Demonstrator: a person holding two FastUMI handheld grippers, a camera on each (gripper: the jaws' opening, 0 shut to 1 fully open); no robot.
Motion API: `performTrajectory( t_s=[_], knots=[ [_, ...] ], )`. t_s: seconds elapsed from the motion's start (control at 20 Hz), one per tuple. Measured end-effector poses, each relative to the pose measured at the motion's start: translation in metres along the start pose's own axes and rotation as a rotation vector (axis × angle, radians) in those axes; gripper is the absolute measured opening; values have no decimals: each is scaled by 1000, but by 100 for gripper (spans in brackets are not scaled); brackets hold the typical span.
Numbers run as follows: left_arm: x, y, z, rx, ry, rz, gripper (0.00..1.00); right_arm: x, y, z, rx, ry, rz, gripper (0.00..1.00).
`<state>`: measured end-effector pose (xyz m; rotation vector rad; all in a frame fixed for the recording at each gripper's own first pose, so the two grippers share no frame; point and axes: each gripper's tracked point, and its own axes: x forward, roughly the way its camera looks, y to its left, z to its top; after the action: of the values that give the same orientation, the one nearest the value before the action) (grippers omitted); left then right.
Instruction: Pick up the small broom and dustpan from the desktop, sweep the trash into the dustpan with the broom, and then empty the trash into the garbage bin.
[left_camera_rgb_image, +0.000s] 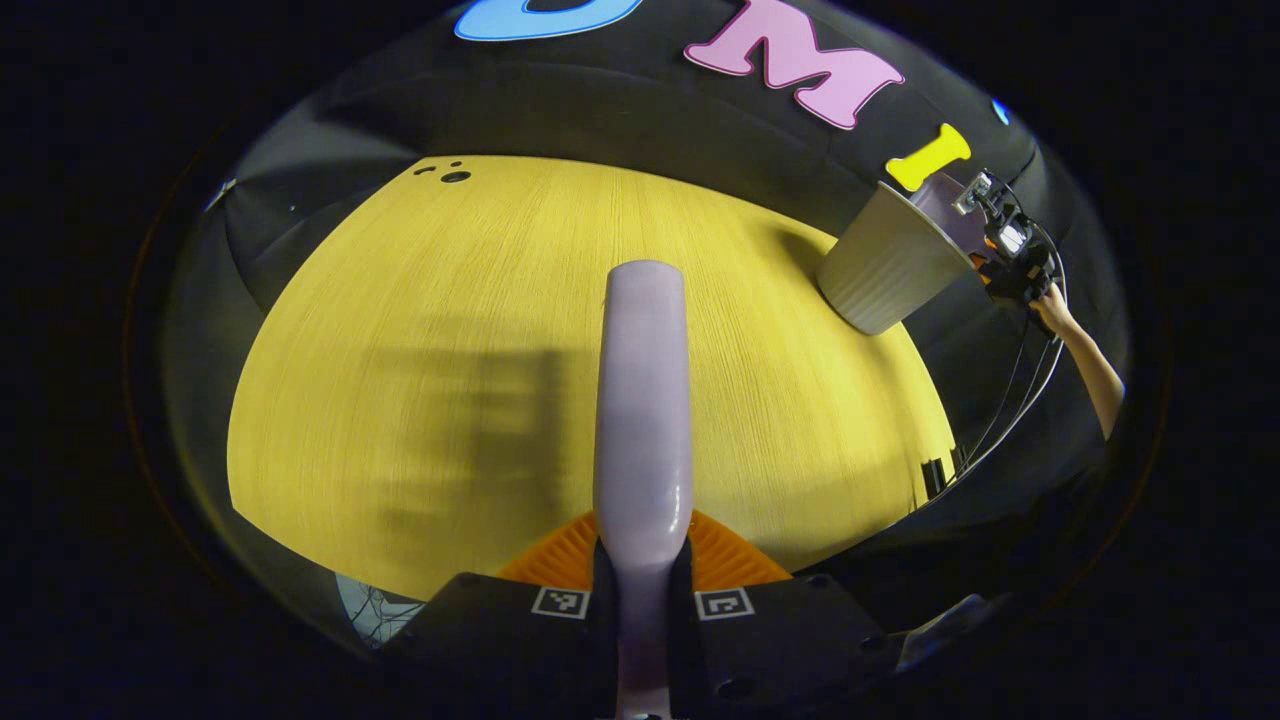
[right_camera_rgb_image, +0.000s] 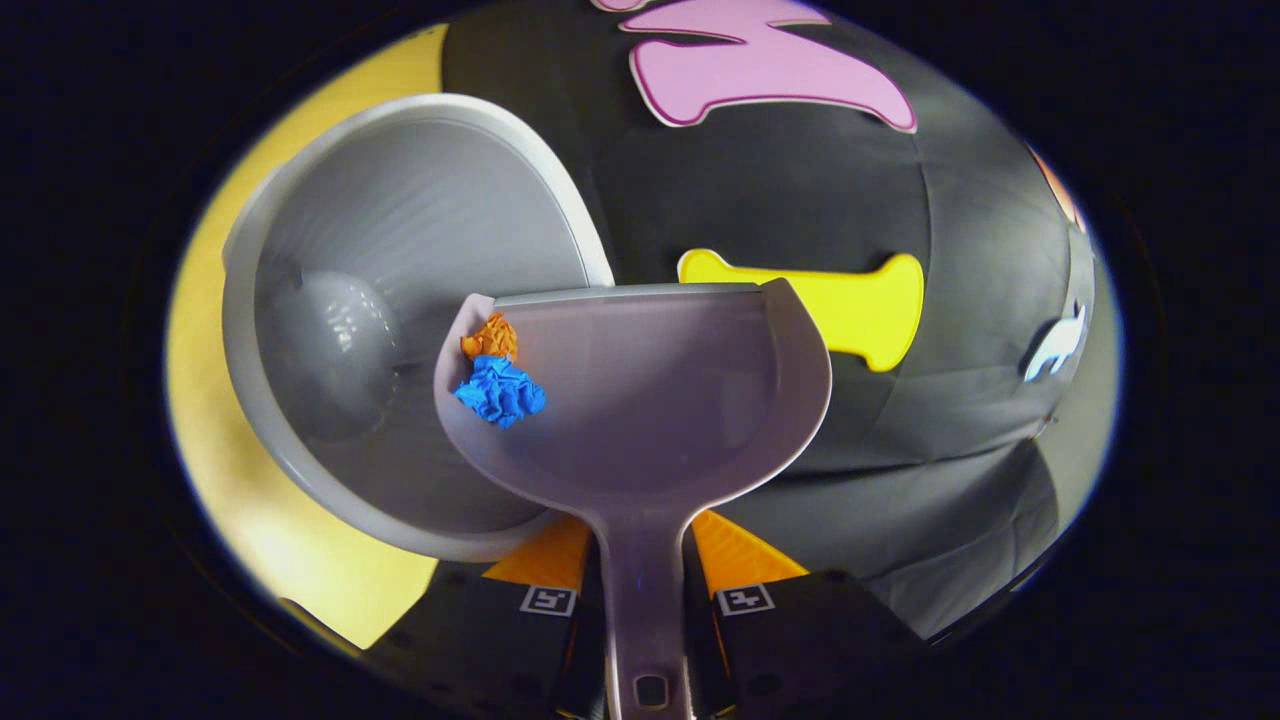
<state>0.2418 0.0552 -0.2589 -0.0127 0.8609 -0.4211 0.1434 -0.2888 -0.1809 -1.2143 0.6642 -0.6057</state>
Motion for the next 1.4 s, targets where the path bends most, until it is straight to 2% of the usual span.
performTrajectory(
  t_s=[0.1, 0.25, 0.35, 0.4, 0.45, 0.55, 0.6, 0.65, 0.8, 0.9, 0.95, 1.05, 1.2, 1.4],
  knots=[
    [1, 0, -1, 2, 4, -1, 24, 3, -3, -5, -54, -28, -17, 36],
    [2, -1, -2, 0, 8, -4, 24, 13, -9, -16, -209, -78, -53, 36],
    [3, 0, -2, 9, 10, -1, 24, 13, -11, -23, -275, -104, -47, 36],
    [2, 0, -1, 14, 10, 1, 24, 10, -11, -21, -284, -106, -41, 39],
    [3, 1, -1, 15, 9, 3, 23, 9, -10, -19, -284, -103, -37, 36],
    [2, -1, 1, 7, 1, -1, 24, 9, -9, -19, -265, -92, -28, 39],
    [1, -2, 1, 6, -4, 2, 24, 10, -9, -20, -247, -84, -17, 32],
    [1, 3, 4, 17, -22, 33, 24, 9, -9, -22, -220, -74, -2, 36],
    [-6, 12, 21, 51, -88, 84, 24, 11, -6, -25, -95, -43, 61, 36],
    [-9, 10, 27, 37, -108, 79, 24, 10, -3, -26, 10, -10, 105, 39],
    [-10, 12, 30, 31, -118, 81, 24, 8, -2, -27, 61, 5, 131, 36],
    [-11, 13, 32, 30, -132, 86, 24, 4, -1, -26, 160, 9, 185, 36],
    [-14, 11, 32, 39, -148, 83, 23, -5, -9, -25, 280, 26, 214, 36],
    [-17, 12, 27, 54, -158, 84, 24, -20, -19, -18, 537, 62, 293, 36]
  ],
)
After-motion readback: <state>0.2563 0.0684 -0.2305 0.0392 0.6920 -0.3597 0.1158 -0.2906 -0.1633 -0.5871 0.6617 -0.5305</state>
